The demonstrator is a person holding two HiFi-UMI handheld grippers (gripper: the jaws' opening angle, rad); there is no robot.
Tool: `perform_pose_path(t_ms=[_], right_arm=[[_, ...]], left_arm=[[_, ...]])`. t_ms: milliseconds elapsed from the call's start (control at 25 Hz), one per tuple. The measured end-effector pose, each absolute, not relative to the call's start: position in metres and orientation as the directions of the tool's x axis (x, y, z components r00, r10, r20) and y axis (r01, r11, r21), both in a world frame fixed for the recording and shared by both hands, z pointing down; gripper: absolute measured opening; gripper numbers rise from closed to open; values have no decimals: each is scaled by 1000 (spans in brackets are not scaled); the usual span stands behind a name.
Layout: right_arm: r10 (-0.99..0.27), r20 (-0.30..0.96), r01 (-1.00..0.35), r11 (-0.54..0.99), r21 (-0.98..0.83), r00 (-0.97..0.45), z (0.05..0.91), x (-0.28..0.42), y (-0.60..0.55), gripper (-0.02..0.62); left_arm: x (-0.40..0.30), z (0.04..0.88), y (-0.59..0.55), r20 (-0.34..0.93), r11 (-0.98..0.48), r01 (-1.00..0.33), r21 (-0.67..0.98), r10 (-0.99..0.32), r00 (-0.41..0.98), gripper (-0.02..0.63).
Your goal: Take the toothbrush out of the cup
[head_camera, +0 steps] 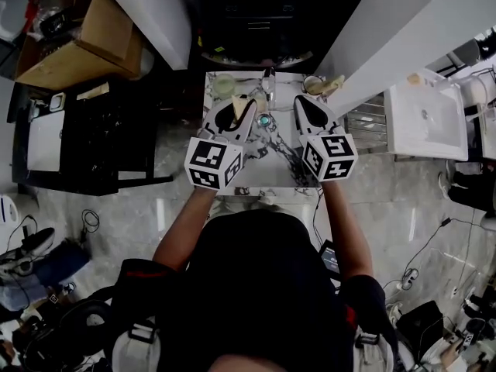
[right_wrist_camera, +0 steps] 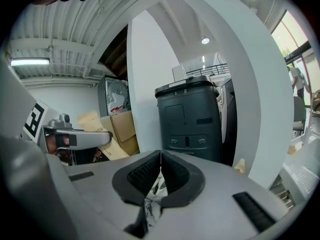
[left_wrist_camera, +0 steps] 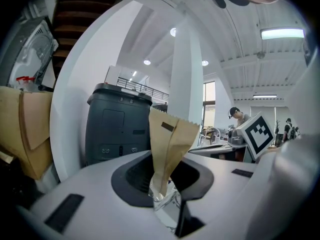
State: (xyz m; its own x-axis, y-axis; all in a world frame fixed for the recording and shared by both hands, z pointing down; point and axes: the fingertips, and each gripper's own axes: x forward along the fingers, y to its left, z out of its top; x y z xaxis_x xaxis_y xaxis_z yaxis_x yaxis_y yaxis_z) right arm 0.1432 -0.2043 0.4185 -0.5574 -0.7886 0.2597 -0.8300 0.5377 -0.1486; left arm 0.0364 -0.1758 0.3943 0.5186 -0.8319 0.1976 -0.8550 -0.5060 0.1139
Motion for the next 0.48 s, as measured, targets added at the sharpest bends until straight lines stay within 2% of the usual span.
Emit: perform_pose_path(t_ms=[480], right_arm=[[-797,320,-858,489,-158,-513,455,198,-217,35]], left_arm=[[89,422,-188,244,-530,-837,138,-800,548,83]])
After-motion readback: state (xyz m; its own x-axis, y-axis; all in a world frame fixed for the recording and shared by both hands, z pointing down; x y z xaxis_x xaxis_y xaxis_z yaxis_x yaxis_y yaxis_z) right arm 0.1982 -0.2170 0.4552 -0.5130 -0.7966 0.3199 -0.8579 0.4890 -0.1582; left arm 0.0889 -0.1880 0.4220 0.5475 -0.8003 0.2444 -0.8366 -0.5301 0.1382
